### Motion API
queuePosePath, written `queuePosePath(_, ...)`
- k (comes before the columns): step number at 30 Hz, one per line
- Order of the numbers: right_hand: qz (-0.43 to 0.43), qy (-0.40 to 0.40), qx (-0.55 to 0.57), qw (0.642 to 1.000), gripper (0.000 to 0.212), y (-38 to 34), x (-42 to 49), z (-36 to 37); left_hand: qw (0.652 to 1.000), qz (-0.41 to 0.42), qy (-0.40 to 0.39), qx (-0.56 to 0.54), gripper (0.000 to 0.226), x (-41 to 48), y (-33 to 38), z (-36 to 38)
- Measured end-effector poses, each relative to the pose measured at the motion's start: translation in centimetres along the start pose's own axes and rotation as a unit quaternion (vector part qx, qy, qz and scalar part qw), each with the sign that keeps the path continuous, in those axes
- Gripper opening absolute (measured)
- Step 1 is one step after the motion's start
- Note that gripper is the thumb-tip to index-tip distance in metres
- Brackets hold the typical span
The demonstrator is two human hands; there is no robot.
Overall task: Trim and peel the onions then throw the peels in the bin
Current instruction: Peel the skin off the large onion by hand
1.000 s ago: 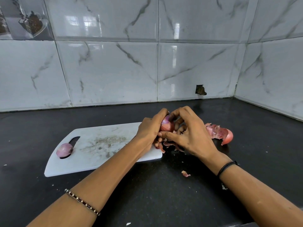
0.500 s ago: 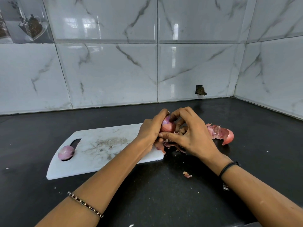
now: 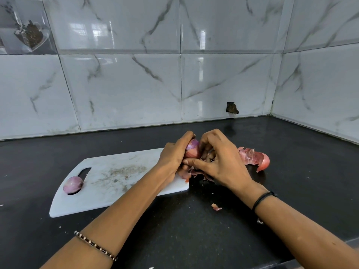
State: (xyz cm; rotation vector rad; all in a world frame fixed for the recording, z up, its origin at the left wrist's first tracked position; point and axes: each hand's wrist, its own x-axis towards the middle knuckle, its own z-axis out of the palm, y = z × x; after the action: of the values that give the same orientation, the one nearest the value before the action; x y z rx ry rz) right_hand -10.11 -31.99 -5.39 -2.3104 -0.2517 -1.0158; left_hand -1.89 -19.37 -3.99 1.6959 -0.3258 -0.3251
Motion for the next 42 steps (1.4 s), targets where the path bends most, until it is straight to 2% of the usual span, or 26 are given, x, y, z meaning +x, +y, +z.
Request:
queuePosePath(3,0.0,0.004,0.004,1.0,0.047,-0.03,0.03,-0.09,1.0,0.005,-0.005,0.0,0.053,0.01,0.04,0.05)
queuePosePath(7,-0.004,-0.002,0.016,1.0,0.046,0.14,0.04,-0.03,1.0,0.003,-0.006,0.006,0.054,0.03,-0.11,-0.03)
queuePosePath(12,0.003,0.003,0.034,0.999,0.041,0.13,0.01,-0.09,1.0,0.0,-0.005,0.005,0.052,0.07,-0.18,0.01)
queuePosePath(17,-0.001,-0.026,0.021,0.999,0.029,0.12,-0.04,0.1,1.0,0.0,0.004,0.0,0.051,0.09,-0.14,-0.08)
queuePosePath(22,0.007,0.003,0.011,1.0,0.047,-0.02,0.07,0.08,1.0,-0.002,-0.001,0.004,0.054,0.06,-0.05,-0.03)
queuePosePath(25,0.001,0.009,0.012,1.0,0.05,-0.12,0.07,0.2,1.0,-0.002,-0.003,-0.003,0.056,-0.01,0.01,-0.08)
queuePosePath(29,-0.015,0.013,0.026,0.999,0.048,0.04,0.11,0.18,1.0,0.004,-0.005,-0.009,0.058,0.06,-0.02,-0.15)
queuePosePath(42,0.024,0.004,0.083,0.996,0.034,0.22,0.12,0.51,1.0,-0.003,0.001,-0.008,0.056,0.09,0.05,-0.09)
